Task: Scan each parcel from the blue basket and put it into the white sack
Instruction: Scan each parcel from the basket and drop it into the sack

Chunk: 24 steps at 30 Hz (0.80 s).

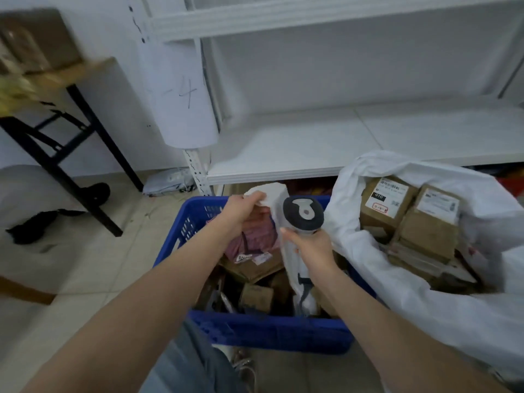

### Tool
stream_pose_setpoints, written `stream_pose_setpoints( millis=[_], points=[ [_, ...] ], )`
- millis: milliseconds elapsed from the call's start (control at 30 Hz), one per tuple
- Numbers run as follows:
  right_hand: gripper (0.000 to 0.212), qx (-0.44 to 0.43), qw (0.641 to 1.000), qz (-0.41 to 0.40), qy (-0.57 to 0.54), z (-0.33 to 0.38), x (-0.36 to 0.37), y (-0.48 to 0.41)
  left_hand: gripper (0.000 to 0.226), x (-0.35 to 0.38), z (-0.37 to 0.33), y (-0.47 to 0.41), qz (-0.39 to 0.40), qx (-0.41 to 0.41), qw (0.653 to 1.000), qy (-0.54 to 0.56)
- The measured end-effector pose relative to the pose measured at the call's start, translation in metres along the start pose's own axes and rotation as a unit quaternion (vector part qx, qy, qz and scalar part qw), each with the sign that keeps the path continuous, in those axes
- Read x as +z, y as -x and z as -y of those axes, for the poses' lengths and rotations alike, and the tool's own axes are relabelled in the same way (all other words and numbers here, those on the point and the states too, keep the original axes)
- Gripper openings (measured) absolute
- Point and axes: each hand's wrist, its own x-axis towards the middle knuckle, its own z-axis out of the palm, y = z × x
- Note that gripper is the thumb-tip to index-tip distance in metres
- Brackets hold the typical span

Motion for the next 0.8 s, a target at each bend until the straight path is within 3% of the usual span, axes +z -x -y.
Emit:
stream_pose_setpoints(
  millis=[100, 167, 300, 400, 467, 533, 600, 667, 733, 800],
  points=[
    [0.056, -0.057, 0.996, -0.049, 0.055, 0.010, -0.002, 0.018, 0.013, 0.015, -0.016, 0.035, 0.042, -0.019, 0.997, 0.056],
    [0.045, -0.072, 0.989, -0.099, 0.087, 0.020, -0.008, 0.027, 0.011, 0.021, -0.023, 0.050, 0.070, -0.015, 0.994, 0.079],
    [0.023, -0.071, 0.982, -0.121, 0.124, 0.040, -0.022, 0.026, 0.009, 0.025, -0.032, 0.068, 0.149, 0.030, 0.986, 0.071],
    [0.012, -0.051, 0.985, -0.132, 0.098, 0.048, -0.030, 0.024, 0.017, 0.014, -0.032, 0.073, 0.222, 0.071, 0.970, 0.062],
    [0.015, -0.037, 0.991, -0.124, 0.040, 0.049, -0.034, 0.028, 0.020, 0.006, -0.024, 0.070, 0.231, 0.077, 0.968, 0.064],
    [0.020, -0.020, 0.995, -0.095, -0.008, 0.050, -0.037, 0.034, 0.019, 0.005, -0.015, 0.069, 0.188, 0.097, 0.975, 0.066],
    [0.016, -0.009, 0.998, -0.056, -0.035, 0.052, -0.039, 0.040, 0.023, 0.001, -0.001, 0.064, 0.059, 0.104, 0.991, 0.063],
    [0.012, 0.000, 0.999, -0.029, -0.036, 0.053, -0.044, 0.041, 0.049, -0.013, 0.019, 0.055, -0.073, 0.069, 0.994, 0.031],
    [0.011, 0.014, 0.999, -0.009, -0.039, 0.053, -0.053, 0.038, 0.077, -0.029, 0.041, 0.047, -0.112, 0.018, 0.993, 0.001],
    [0.010, 0.031, 0.998, 0.008, -0.053, 0.054, -0.062, 0.034, 0.082, -0.041, 0.056, 0.043, -0.110, -0.009, 0.994, 0.006]
  ],
)
